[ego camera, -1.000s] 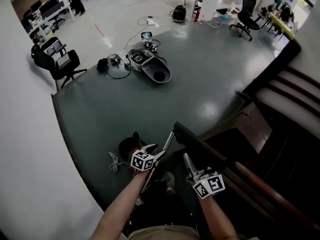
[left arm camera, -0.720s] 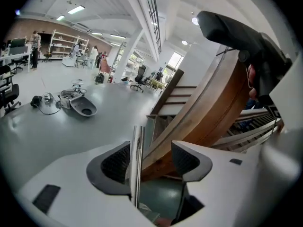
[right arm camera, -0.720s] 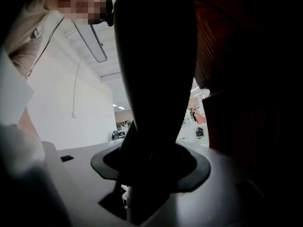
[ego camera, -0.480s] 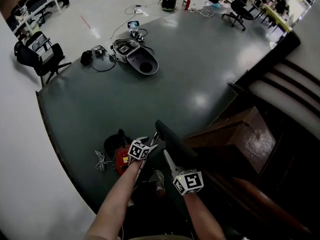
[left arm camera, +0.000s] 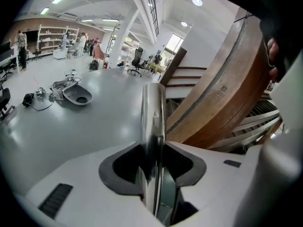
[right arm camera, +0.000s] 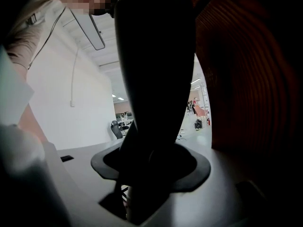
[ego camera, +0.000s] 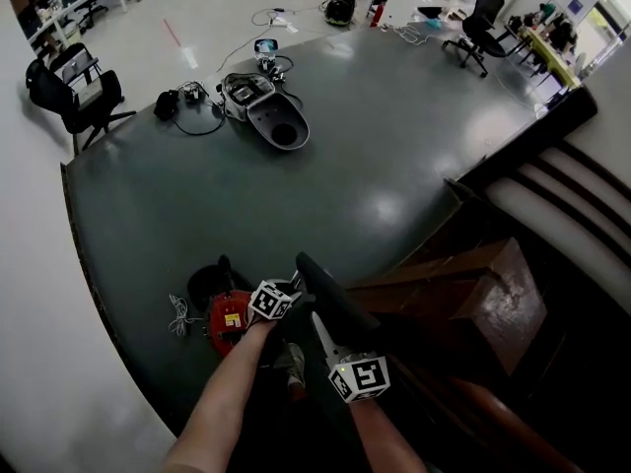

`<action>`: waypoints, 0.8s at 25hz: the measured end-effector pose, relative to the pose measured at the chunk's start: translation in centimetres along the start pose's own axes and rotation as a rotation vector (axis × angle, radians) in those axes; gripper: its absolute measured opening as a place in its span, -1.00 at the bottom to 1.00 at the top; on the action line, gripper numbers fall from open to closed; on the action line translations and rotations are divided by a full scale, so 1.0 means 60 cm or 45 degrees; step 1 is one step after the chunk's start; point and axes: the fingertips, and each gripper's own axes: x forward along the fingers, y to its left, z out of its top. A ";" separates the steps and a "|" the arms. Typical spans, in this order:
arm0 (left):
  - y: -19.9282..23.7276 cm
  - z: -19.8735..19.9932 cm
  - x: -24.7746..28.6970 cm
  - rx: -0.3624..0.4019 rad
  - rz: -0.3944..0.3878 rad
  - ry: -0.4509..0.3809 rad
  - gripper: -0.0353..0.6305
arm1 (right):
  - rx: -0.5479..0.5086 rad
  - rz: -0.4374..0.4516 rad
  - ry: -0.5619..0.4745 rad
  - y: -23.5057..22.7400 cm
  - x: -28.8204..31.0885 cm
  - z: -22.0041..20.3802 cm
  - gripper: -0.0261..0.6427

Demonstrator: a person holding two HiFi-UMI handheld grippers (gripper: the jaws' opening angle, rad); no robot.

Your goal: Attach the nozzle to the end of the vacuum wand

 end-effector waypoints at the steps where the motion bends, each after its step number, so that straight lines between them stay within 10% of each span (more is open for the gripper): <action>1: -0.009 -0.004 -0.005 0.016 -0.020 0.007 -0.44 | 0.013 -0.002 0.003 0.002 -0.002 -0.001 -0.16; 20: -0.274 -0.252 -0.382 0.264 -0.001 -0.245 -0.44 | 0.313 0.299 -0.158 0.276 -0.188 0.054 -0.16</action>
